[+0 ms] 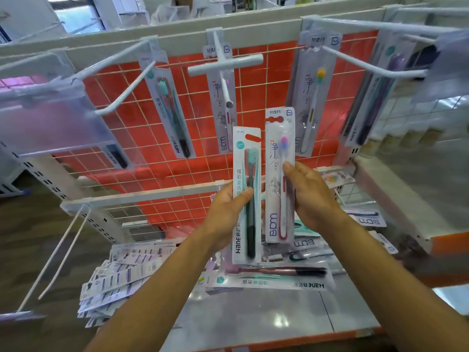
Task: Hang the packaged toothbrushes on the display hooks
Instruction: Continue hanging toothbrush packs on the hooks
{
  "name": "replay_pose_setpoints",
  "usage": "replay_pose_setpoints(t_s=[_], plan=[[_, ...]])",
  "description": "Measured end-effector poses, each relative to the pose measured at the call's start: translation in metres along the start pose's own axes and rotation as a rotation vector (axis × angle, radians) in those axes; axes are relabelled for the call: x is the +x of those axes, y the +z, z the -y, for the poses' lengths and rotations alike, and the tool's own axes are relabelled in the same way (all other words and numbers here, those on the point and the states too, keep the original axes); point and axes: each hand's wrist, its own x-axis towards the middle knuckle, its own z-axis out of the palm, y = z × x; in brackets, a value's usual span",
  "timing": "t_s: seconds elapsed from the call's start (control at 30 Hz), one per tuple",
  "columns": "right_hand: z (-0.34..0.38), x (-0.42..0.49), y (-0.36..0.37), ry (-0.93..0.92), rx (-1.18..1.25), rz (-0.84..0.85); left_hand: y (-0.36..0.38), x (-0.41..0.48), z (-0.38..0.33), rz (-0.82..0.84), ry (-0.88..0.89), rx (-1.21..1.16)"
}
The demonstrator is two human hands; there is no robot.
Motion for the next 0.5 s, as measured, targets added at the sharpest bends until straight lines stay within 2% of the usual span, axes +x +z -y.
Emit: replay_pose_setpoints(t_s=[0.13,0.3,0.5], plan=[[-0.005,0.001,0.009,0.029,0.003,-0.04,-0.002,-0.001,0.002,-0.004,-0.005,-0.128],[-0.011,0.001,0.018,0.043,-0.029,-0.038,-0.006,-0.002,0.005,-0.034,-0.017,-0.165],[-0.018,0.001,0.03,0.098,-0.039,-0.034,-0.014,-0.01,0.003,-0.039,0.017,-0.02]])
